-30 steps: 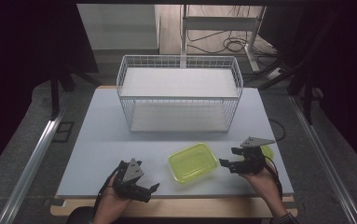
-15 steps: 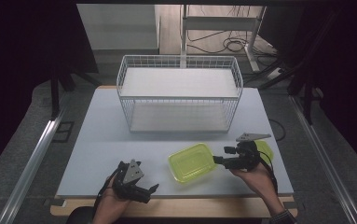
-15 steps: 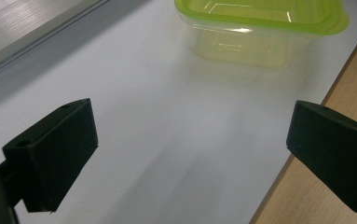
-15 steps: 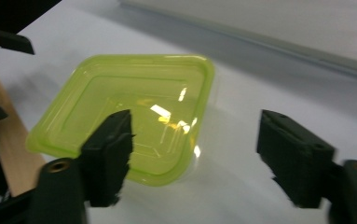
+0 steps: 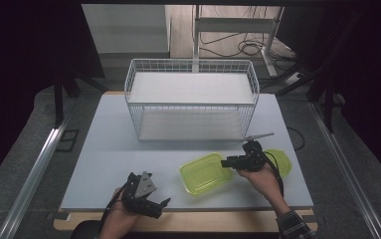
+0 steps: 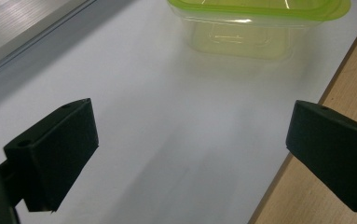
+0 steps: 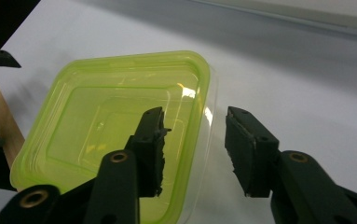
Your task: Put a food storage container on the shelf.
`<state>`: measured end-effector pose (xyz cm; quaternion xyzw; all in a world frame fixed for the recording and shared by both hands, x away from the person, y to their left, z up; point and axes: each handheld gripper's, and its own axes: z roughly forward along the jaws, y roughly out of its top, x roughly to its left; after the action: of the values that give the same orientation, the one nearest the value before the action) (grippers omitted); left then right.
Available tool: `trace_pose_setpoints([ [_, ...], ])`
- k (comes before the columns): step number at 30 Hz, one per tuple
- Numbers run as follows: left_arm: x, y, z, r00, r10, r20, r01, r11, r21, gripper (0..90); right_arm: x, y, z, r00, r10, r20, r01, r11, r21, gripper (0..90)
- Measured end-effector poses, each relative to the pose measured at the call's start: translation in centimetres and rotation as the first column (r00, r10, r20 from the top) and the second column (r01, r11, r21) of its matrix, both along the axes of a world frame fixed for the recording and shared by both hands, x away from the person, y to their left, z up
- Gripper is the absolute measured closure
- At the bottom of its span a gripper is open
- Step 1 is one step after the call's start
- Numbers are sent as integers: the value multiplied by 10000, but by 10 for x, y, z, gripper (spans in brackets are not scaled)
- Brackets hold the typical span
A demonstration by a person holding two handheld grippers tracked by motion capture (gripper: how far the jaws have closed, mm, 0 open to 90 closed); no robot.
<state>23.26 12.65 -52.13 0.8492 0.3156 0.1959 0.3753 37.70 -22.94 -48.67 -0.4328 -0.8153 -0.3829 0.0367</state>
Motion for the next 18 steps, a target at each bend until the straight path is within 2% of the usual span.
trace_pose_setpoints([
  [3, 0, -1, -1, 10000, -42, -1, 42, 10000, 79, 21, 2, 0, -2, 9997, 19, -243, -15, 9999, 148, 607],
  [5, 0, -2, -1, 10000, -69, 26, 69, 9999, 128, 21, 6, 1, -6, 9976, -6, -694, 32, 9993, 367, 653],
  [9, -1, -2, -1, 9999, -99, 54, 98, 9998, 177, 22, 6, 2, -7, 9958, 17, -911, 22, 9991, 429, 709],
  [11, -1, -3, -1, 9999, -108, 49, 108, 9998, 194, 22, 6, 2, -7, 9936, 91, -1125, -11, 9975, 711, 751],
  [18, -1, -3, -1, 9998, -151, 94, 149, 9996, 253, 22, 2, 1, 1, 9910, 366, -1286, -188, 9903, 1376, 795],
])
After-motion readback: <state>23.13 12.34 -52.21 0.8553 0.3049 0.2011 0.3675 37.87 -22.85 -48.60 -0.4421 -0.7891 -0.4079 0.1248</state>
